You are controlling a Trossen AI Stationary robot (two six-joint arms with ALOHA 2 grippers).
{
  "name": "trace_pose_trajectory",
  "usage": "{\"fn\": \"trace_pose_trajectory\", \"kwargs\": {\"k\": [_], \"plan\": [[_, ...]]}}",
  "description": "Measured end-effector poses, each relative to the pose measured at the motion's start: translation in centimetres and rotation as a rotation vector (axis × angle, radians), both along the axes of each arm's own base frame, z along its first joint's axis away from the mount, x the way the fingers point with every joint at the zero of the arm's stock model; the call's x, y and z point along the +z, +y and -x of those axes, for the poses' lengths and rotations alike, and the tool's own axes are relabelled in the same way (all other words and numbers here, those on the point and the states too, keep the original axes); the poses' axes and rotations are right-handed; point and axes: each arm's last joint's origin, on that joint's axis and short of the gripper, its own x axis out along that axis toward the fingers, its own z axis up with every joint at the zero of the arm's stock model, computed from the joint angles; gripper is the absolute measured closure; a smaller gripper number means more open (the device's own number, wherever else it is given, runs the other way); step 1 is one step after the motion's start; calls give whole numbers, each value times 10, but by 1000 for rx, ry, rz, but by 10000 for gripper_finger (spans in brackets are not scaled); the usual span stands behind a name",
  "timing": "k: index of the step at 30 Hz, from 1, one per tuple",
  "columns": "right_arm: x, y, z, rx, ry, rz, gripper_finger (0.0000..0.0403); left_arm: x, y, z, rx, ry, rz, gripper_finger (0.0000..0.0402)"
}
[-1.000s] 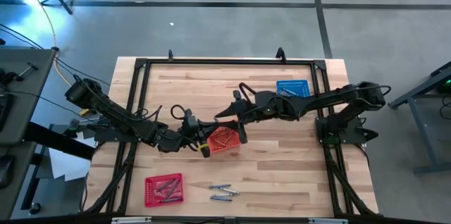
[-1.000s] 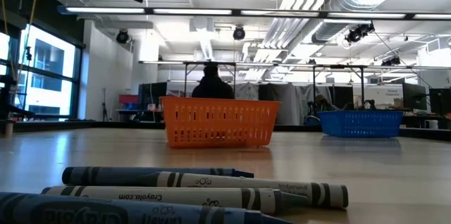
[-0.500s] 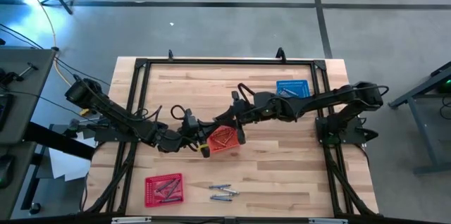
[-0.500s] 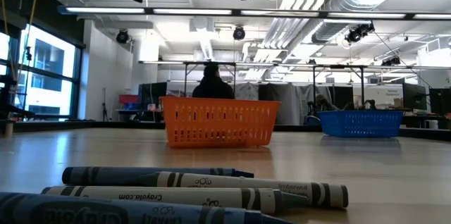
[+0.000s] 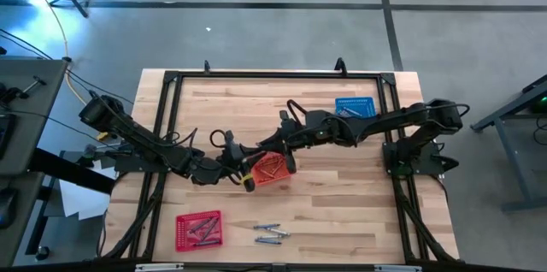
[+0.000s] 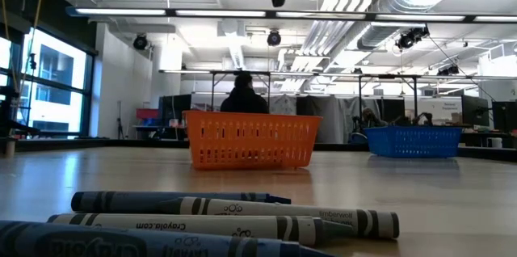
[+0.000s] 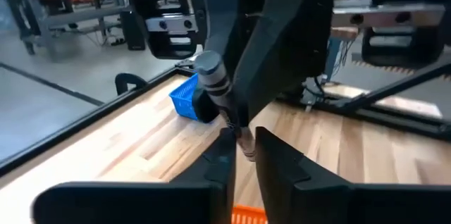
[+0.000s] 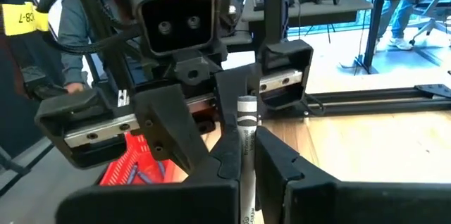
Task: Sort crayons
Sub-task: Put the top gray crayon into the blue bin
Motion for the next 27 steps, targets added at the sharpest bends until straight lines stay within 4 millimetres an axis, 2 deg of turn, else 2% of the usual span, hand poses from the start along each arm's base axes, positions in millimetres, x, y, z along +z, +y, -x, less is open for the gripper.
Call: {"fn": "trace_pose_trajectory", "kwargs": {"k": [4, 7, 12, 16, 21, 24, 27], "plan": [[-2, -8, 5, -23, 75, 5, 399, -2, 0, 0, -7, 37, -37, 327], [-1, -25, 21, -109, 211, 4, 399, -3, -1, 1, -21, 47, -28, 308], [17, -52, 67, -347, 395, 54, 399, -5, 0, 1, -22, 68, -25, 294], [21, -75, 111, -547, 601, 36, 399, -6, 0, 1, -22, 74, -28, 296], [10, -94, 151, -817, 892, 69, 399, -7, 0, 2, -22, 83, -32, 297], [2, -106, 160, -900, 957, 53, 399, -8, 1, 2, -21, 96, -37, 298], [-18, -116, 166, -886, 1008, 29, 399, -10, 1, 2, -16, 110, -29, 298]]}}
